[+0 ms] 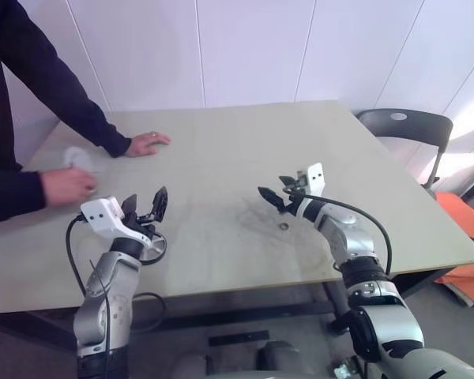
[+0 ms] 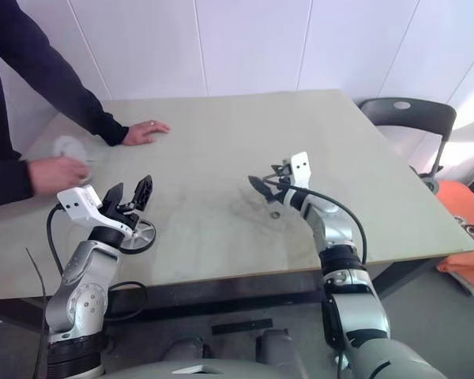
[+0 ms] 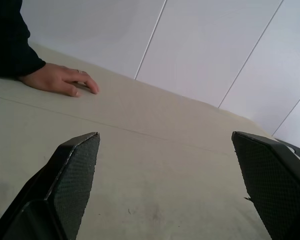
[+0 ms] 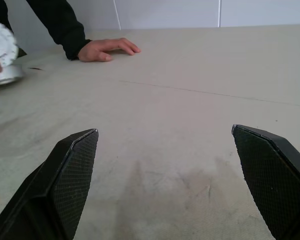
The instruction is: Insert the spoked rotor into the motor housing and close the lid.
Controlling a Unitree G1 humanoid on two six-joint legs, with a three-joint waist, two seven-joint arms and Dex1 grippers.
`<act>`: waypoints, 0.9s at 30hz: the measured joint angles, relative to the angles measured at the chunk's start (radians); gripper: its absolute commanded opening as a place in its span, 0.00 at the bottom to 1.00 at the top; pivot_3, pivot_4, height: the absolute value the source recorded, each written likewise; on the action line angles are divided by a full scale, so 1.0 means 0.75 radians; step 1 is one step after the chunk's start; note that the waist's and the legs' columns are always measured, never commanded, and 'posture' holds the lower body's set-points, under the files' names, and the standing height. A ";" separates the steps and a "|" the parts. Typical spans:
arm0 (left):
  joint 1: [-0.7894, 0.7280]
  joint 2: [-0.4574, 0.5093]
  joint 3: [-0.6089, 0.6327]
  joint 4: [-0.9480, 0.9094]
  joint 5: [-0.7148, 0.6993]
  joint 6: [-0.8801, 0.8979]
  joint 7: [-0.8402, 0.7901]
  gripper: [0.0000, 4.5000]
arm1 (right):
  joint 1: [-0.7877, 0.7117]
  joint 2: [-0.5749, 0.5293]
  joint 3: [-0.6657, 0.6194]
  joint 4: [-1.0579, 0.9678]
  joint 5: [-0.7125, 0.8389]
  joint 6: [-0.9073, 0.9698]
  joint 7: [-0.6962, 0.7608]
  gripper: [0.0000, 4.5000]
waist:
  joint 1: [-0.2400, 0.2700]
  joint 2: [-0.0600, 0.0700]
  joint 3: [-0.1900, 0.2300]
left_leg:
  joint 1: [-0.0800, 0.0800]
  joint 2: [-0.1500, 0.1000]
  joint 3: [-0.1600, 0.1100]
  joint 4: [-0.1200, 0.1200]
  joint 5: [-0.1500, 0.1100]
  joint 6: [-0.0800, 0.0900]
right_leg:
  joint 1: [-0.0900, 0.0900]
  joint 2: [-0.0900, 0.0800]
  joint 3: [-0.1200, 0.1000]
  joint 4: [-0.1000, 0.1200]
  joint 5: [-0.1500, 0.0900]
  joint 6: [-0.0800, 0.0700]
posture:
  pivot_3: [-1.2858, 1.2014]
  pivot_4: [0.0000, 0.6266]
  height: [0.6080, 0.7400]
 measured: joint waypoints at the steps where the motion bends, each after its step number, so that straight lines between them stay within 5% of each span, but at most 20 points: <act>1: 0.000 0.000 0.000 0.000 0.000 0.000 0.000 1.00 | 0.000 0.000 0.000 0.000 -0.001 0.000 0.000 1.00 | 0.000 0.000 0.000 | 0.000 0.000 0.000 0.000 0.000 0.000 | 0.000 0.000 0.000 0.000 0.000 0.000 | 0.52 0.00 1.00; 27: -0.001 0.003 0.001 0.000 0.000 -0.001 -0.001 1.00 | -0.025 0.009 0.001 0.054 -0.022 -0.024 0.005 1.00 | 0.000 0.000 0.000 | 0.000 0.000 0.000 0.000 0.000 0.000 | 0.000 0.000 0.000 0.000 0.000 0.000 | 0.52 0.00 1.00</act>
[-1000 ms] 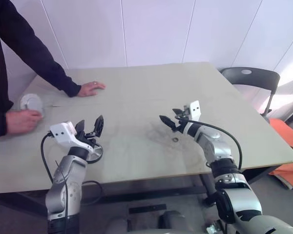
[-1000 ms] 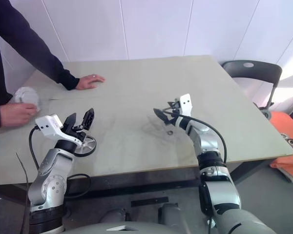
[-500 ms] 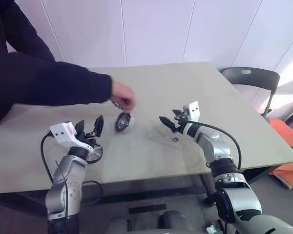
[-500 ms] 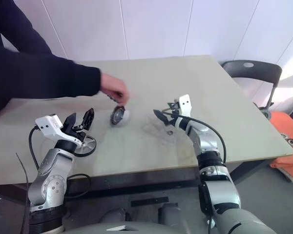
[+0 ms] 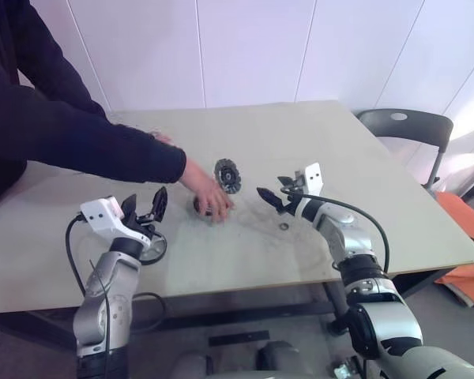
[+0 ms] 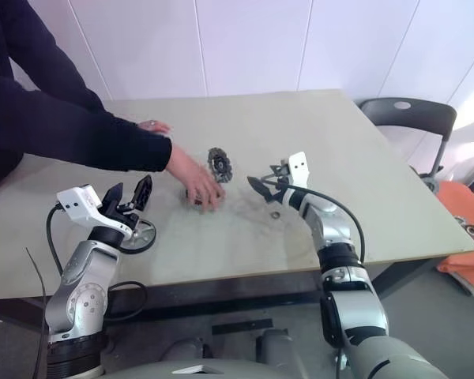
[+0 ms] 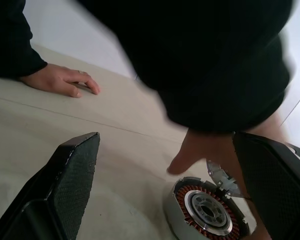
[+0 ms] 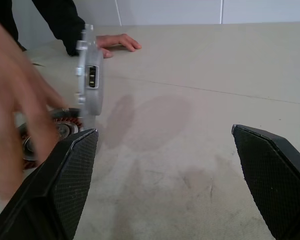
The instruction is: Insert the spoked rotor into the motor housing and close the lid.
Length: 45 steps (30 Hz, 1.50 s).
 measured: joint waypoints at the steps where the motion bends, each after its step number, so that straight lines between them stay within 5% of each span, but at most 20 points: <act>1: 0.000 0.000 0.000 0.000 0.000 0.000 0.000 1.00 | 0.000 0.001 0.000 0.000 0.000 0.000 -0.001 1.00 | 0.000 0.000 0.000 | 0.000 0.000 0.000 0.000 0.000 0.000 | 0.000 0.000 0.000 0.000 0.000 0.000 | 0.52 0.00 1.00; 45: 0.001 0.004 -0.001 0.000 0.002 0.000 0.000 1.00 | 0.001 0.013 0.000 -0.001 0.000 0.000 -0.005 1.00 | 0.000 0.000 0.000 | 0.000 0.000 0.000 0.000 0.000 0.000 | 0.000 0.000 0.000 0.000 0.000 0.000 | 0.52 0.00 1.00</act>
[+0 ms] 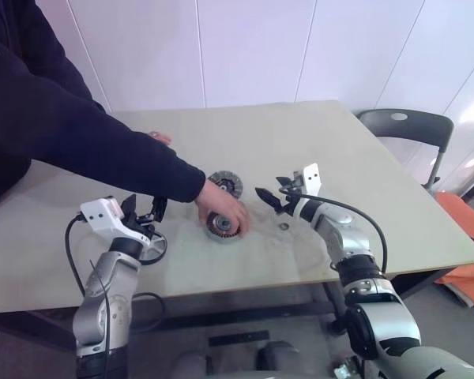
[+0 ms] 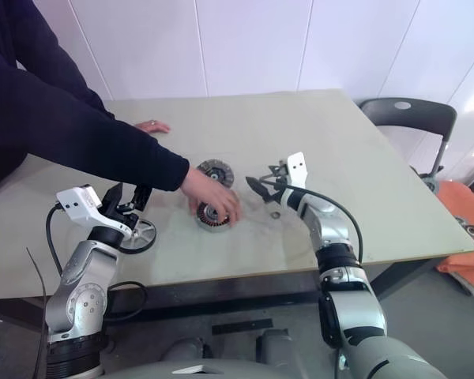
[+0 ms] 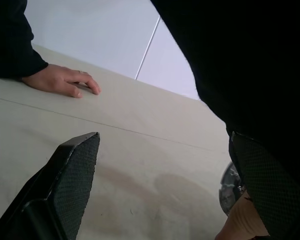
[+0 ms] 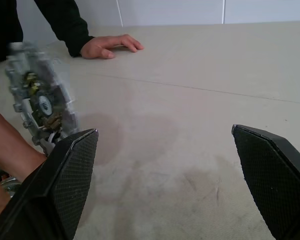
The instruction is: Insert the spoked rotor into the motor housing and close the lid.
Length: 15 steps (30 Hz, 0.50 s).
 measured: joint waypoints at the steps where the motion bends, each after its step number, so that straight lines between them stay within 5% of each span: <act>1: 0.000 0.000 0.000 0.000 0.000 0.000 0.001 1.00 | 0.000 0.000 0.000 0.000 0.000 0.000 0.000 1.00 | 0.000 0.000 0.000 | 0.000 0.000 0.000 0.000 0.000 0.000 | 0.000 0.000 0.000 0.000 0.000 0.000 | 0.52 0.00 1.00; 15: 0.000 -0.001 0.000 0.000 0.000 0.000 0.001 1.00 | 0.000 0.000 0.000 0.000 -0.001 -0.001 0.000 1.00 | 0.000 0.000 0.000 | 0.000 0.000 0.000 0.000 0.000 0.000 | 0.000 0.000 0.000 0.000 0.000 0.000 | 0.52 0.00 1.00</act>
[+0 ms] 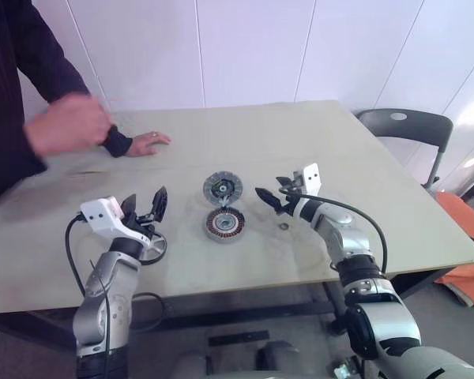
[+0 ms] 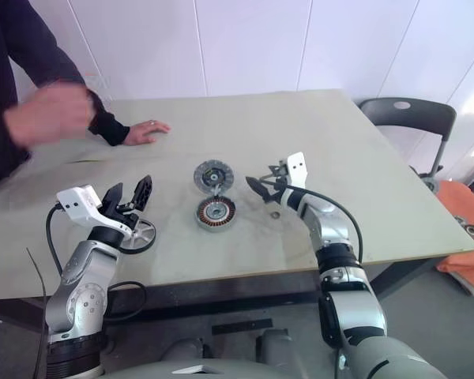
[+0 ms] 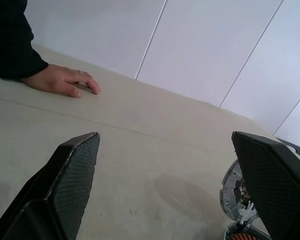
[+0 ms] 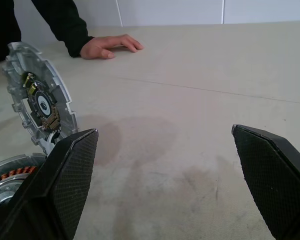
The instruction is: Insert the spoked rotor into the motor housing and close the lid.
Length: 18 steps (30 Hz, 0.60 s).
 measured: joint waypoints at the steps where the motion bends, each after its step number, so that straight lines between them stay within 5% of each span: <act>1: 0.000 0.000 0.000 0.000 0.000 0.000 0.000 1.00 | 0.000 0.000 0.000 0.000 0.000 0.000 0.000 1.00 | 0.000 0.000 0.000 | 0.000 0.000 0.000 0.000 0.000 0.000 | 0.000 0.000 0.000 0.000 0.000 0.000 | 0.52 0.00 1.00; 18: 0.004 0.000 0.000 0.000 0.000 0.000 0.000 1.00 | 0.000 0.000 0.000 0.000 0.000 -0.001 0.001 1.00 | 0.000 0.000 0.000 | 0.000 0.000 0.000 0.000 0.000 0.000 | 0.000 0.000 0.000 0.000 0.000 0.000 | 0.52 0.00 1.00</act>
